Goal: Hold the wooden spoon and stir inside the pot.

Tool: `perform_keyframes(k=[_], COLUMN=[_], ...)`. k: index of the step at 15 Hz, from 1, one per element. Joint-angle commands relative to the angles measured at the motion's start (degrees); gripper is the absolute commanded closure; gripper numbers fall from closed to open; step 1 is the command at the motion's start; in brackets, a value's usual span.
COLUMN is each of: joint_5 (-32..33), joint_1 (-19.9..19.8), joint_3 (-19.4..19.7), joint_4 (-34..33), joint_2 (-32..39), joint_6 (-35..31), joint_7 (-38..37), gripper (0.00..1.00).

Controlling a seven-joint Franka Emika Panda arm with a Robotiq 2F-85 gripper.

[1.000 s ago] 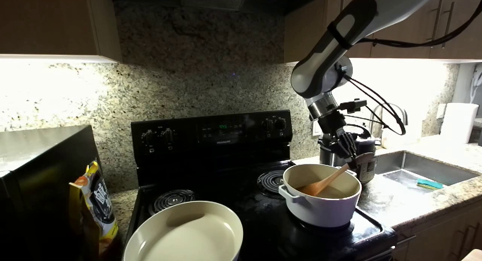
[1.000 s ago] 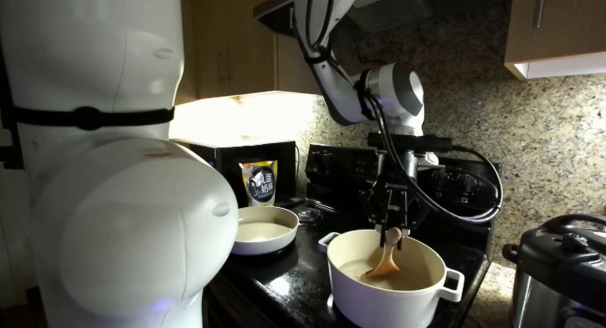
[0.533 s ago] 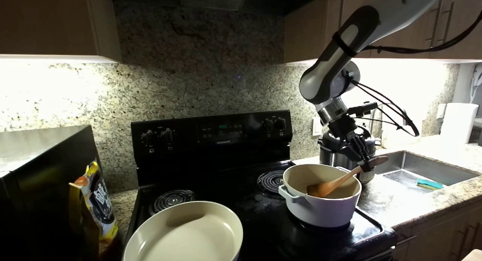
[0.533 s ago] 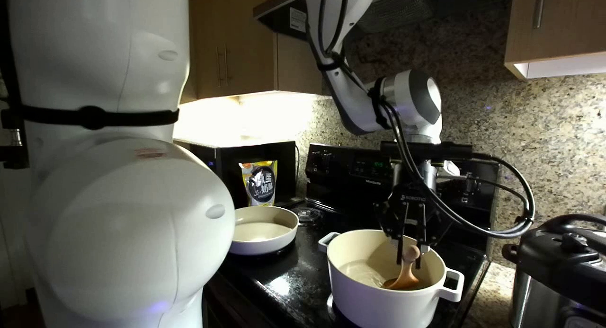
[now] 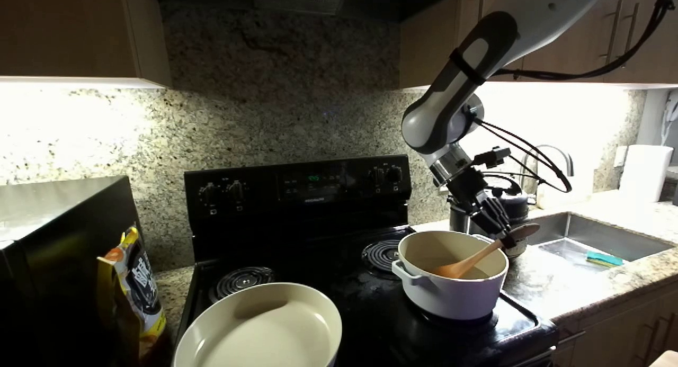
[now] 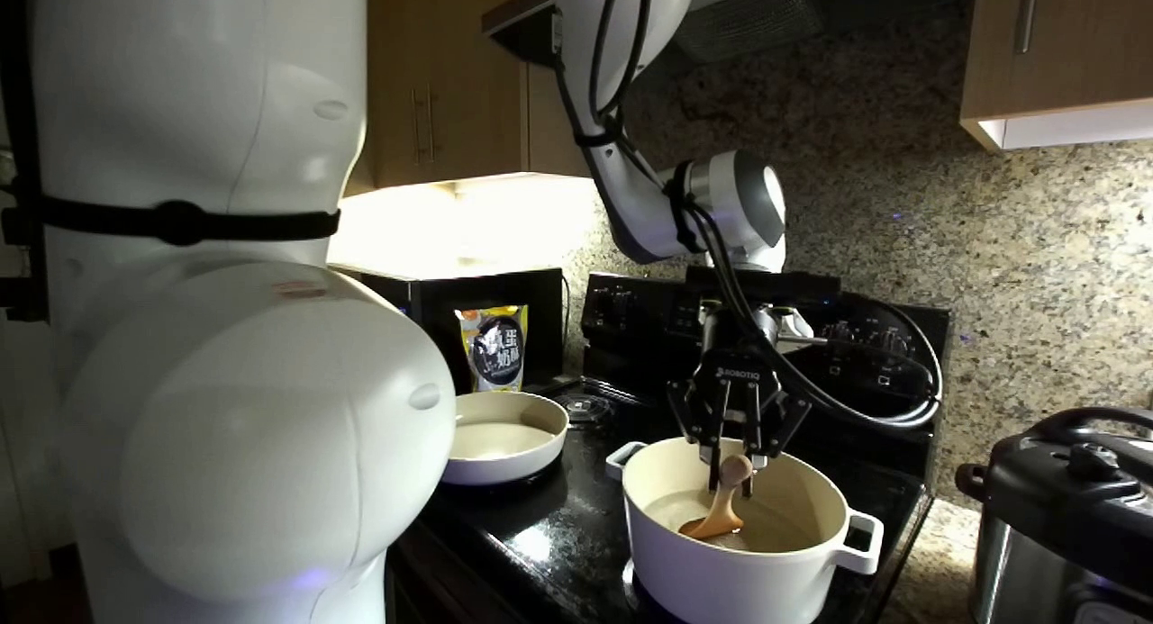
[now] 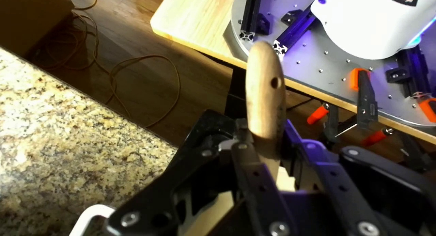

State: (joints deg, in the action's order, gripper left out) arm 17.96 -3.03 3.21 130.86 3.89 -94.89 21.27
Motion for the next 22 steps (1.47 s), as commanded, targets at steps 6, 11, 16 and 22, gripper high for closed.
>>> perform_keyframes(k=[6, 11, 16, 22], joint_5=[0.76, 2.17, 6.09, 6.73], joint_1=[1.16, -0.50, -0.53, 0.90], joint_3=[-1.64, 0.28, 0.22, -1.74], joint_4=[-1.65, -1.06, 0.26, -0.69], joint_2=[-0.30, -1.47, -1.24, 0.30], joint_6=[0.91, 2.22, 7.07, 9.31], joint_7=[0.33, 2.46, 10.17, 15.33], gripper=[0.92, 0.92, 0.92, 0.92])
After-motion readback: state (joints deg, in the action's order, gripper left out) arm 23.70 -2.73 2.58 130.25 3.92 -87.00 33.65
